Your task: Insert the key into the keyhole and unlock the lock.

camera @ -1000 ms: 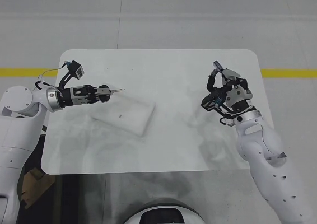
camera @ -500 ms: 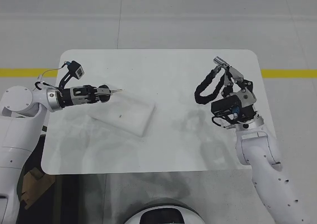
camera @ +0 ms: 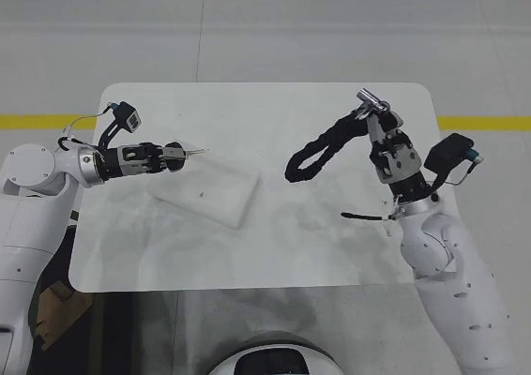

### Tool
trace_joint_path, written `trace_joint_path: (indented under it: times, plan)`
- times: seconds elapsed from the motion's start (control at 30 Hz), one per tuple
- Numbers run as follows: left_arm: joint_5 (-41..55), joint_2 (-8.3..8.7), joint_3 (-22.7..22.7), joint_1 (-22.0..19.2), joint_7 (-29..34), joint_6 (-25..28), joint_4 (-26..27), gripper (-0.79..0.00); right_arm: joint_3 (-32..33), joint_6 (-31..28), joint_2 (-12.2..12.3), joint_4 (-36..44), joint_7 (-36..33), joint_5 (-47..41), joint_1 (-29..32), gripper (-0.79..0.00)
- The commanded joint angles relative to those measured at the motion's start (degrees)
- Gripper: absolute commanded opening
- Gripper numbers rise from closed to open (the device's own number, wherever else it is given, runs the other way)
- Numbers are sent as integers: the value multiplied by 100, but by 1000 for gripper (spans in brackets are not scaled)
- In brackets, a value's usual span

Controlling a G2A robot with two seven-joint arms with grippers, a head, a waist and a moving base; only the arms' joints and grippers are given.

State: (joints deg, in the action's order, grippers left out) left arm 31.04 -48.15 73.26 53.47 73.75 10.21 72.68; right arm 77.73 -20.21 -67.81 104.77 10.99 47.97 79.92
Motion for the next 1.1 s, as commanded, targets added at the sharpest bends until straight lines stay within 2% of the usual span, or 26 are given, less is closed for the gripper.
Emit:
trace_joint_path:
  times: [0.0,0.23,0.37,0.47,0.63,0.7,1.07]
  plan:
    - [0,0,0,0,0,0,0,-785,-39,-338,-17,-148,-137,-518,-89,-785]
    - [0,0,0,0,0,0,0,-785,-358,-1481,-74,-664,-1095,-2166,-413,-785]
    - [0,0,0,0,0,0,0,-785,-618,-1757,-106,-1106,-2098,-3589,-666,-785]
    - [0,0,0,0,0,0,0,-785,-798,-1639,-121,-1395,-3087,-4637,-889,-785]
    - [0,0,0,0,0,0,0,-785,-918,-976,-134,-1767,-4400,-5539,-1178,-785]
    - [0,0,0,0,0,0,0,-785,-924,-883,-139,-1818,-4905,-5882,-1289,-785]
    - [0,0,0,0,0,0,0,-785,-904,-887,-136,-1838,-4956,-5885,-1305,-785]
